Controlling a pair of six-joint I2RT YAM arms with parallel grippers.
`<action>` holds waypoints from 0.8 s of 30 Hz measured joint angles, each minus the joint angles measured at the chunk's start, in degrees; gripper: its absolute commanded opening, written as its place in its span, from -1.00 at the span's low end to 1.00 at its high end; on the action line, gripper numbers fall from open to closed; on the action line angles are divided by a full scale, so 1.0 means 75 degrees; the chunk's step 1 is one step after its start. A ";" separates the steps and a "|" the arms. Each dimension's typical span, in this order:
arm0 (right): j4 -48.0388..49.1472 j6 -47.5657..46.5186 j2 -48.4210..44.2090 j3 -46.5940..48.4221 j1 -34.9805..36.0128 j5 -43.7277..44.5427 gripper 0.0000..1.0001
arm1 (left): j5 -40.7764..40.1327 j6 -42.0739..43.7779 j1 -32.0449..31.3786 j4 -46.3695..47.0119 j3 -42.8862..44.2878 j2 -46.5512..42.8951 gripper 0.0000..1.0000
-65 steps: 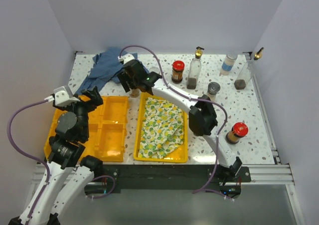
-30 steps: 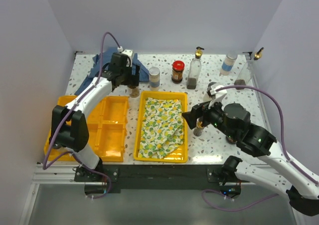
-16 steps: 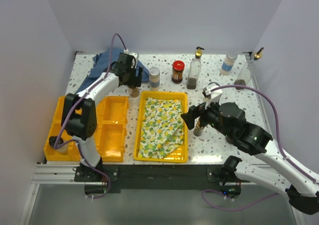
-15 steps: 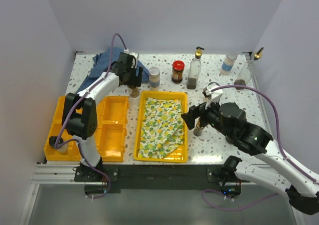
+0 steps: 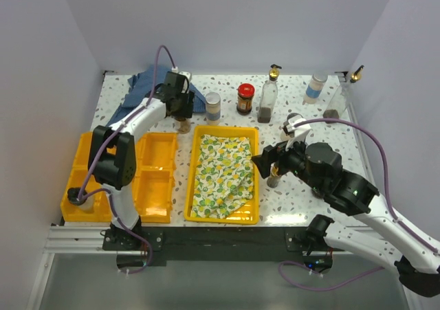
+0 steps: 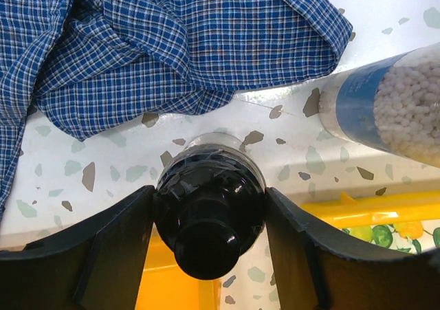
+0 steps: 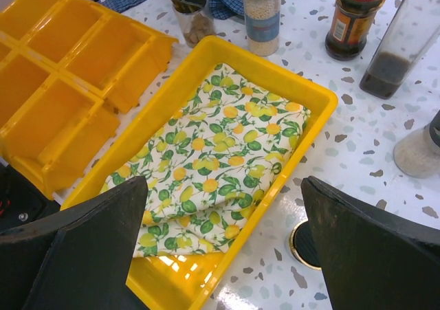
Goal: Organize the condiment bottles
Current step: Pick up the bottle from the center of the board.
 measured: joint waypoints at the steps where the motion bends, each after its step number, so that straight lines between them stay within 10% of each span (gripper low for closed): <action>1: 0.0000 0.0003 -0.0009 0.0000 0.0000 0.0000 0.97 | -0.0003 0.0000 0.0000 0.0003 0.0035 0.0029 0.46; 8: -0.0061 0.0012 -0.0082 0.0000 0.0000 0.0000 0.97 | 0.0000 -0.0050 0.0000 -0.0035 0.0117 0.0189 0.26; 14: -0.0122 0.0064 -0.0233 0.0017 0.0000 0.0020 0.97 | 0.0032 -0.0093 0.0000 -0.0119 0.0265 0.0221 -1.00; 24: -0.0382 0.0099 -0.0315 0.0187 0.0000 0.0026 0.97 | -0.1317 -0.0935 0.0003 -0.0522 0.0679 0.0152 -1.00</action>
